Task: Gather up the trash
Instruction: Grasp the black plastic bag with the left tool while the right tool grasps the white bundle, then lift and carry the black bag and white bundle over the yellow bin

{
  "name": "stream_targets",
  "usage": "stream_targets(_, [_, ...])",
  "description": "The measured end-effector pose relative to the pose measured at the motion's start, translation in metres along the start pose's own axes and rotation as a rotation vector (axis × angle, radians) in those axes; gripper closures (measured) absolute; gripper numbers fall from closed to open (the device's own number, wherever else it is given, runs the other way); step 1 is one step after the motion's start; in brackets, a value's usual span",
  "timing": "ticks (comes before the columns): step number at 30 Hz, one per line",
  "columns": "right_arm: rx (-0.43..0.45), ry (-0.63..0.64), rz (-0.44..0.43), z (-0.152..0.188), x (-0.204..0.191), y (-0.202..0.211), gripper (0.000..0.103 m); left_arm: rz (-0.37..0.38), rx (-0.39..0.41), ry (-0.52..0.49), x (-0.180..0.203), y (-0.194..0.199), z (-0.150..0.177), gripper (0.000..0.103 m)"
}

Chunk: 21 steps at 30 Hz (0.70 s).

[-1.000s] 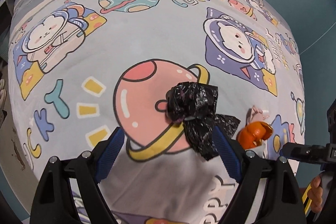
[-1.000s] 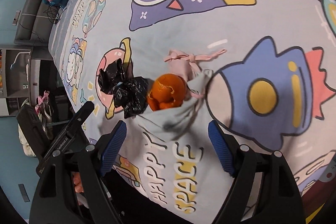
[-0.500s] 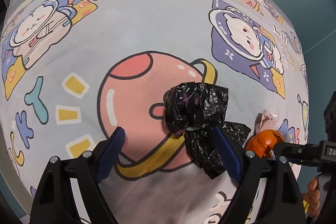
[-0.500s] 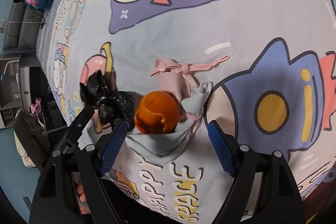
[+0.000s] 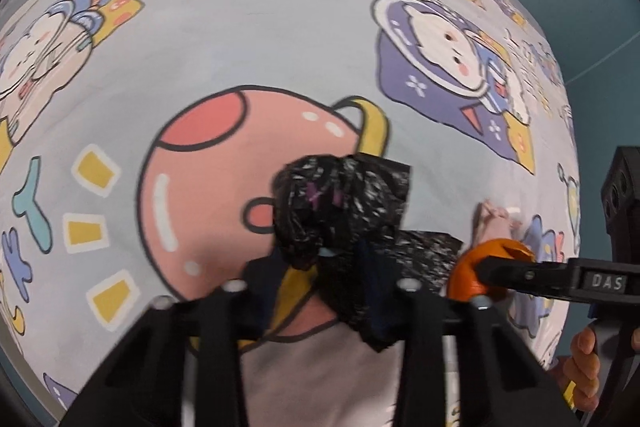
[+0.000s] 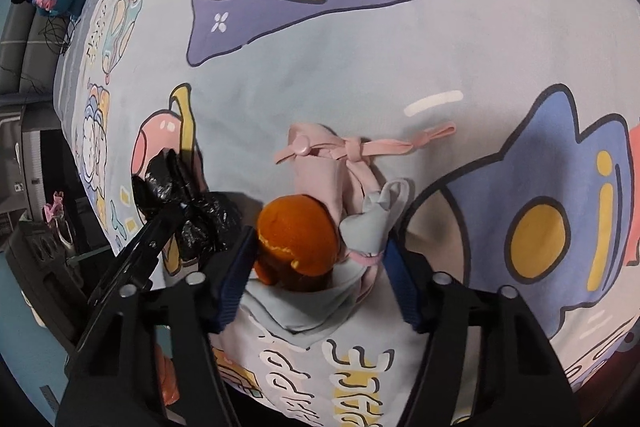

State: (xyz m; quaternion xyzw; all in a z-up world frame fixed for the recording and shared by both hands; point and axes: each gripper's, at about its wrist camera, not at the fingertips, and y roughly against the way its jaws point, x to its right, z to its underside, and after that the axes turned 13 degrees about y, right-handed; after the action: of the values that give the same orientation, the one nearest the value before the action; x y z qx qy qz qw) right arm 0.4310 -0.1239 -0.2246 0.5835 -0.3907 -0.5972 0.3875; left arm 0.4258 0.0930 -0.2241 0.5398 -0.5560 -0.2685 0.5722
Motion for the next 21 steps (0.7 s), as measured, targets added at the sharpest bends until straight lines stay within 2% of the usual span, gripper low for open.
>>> stream_targets(6, [0.027, 0.024, 0.0, 0.005, -0.004, 0.006, 0.069, 0.02, 0.005, 0.009, -0.001, 0.007, 0.003, 0.09])
stream_targets(13, [0.048, 0.041, -0.034, 0.016, -0.006, 0.022, 0.072, 0.034, 0.041, 0.011, -0.008, 0.035, 0.005, 0.091])
stream_targets(21, [0.064, 0.07, -0.055, 0.04, -0.011, 0.044, 0.072, 0.031, 0.058, -0.047, -0.013, 0.071, 0.024, 0.091])
